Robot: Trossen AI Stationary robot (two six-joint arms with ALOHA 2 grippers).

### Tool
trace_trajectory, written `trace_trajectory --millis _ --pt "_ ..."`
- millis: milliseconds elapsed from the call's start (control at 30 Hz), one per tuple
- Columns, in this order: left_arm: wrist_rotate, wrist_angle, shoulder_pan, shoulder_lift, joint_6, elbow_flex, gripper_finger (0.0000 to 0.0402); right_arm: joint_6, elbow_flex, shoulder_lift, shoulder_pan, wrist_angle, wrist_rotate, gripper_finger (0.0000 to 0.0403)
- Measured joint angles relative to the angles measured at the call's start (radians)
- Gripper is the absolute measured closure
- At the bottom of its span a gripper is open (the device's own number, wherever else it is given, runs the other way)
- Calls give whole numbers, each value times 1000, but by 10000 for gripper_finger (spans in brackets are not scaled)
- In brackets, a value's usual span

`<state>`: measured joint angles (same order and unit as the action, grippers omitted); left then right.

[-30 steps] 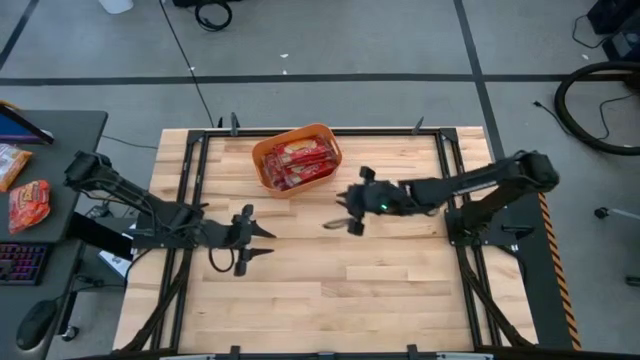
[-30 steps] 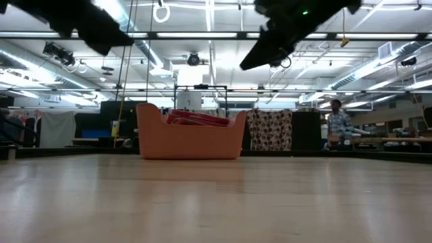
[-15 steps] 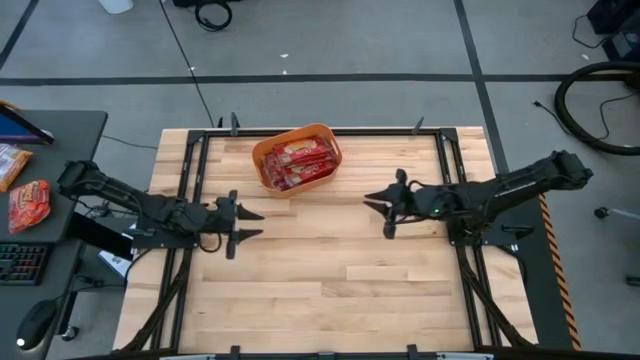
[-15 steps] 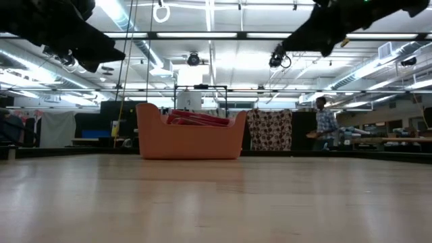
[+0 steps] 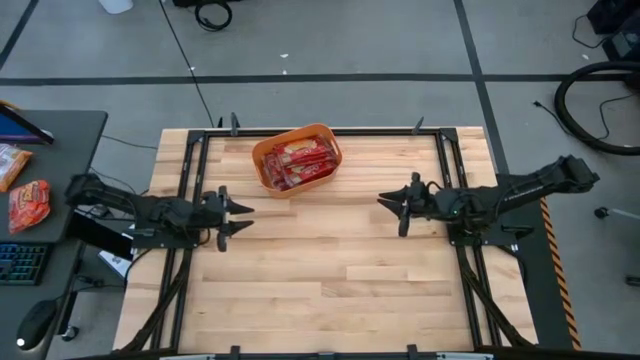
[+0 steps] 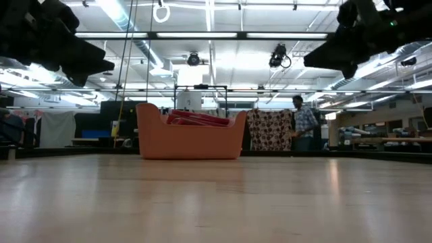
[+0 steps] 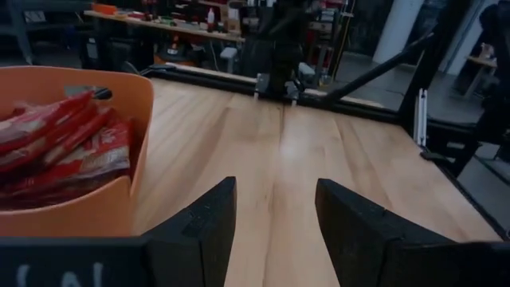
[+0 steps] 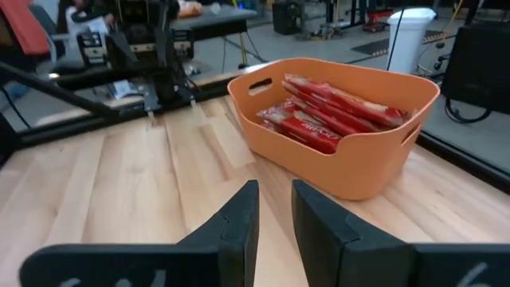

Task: Sort popcorn bags into baskets
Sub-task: Return to Home Position

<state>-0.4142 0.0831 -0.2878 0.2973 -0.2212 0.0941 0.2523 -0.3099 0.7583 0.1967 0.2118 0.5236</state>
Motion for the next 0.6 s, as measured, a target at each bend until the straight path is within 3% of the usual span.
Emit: trace_trajectory --millis 500,600 --pt "-22 -76 1 -143 -1 -56 225 0 290 -219 -3 286 11 322" --pt "-22 -76 1 -143 15 -55 225 -6 304 -258 -9 261 25 322"
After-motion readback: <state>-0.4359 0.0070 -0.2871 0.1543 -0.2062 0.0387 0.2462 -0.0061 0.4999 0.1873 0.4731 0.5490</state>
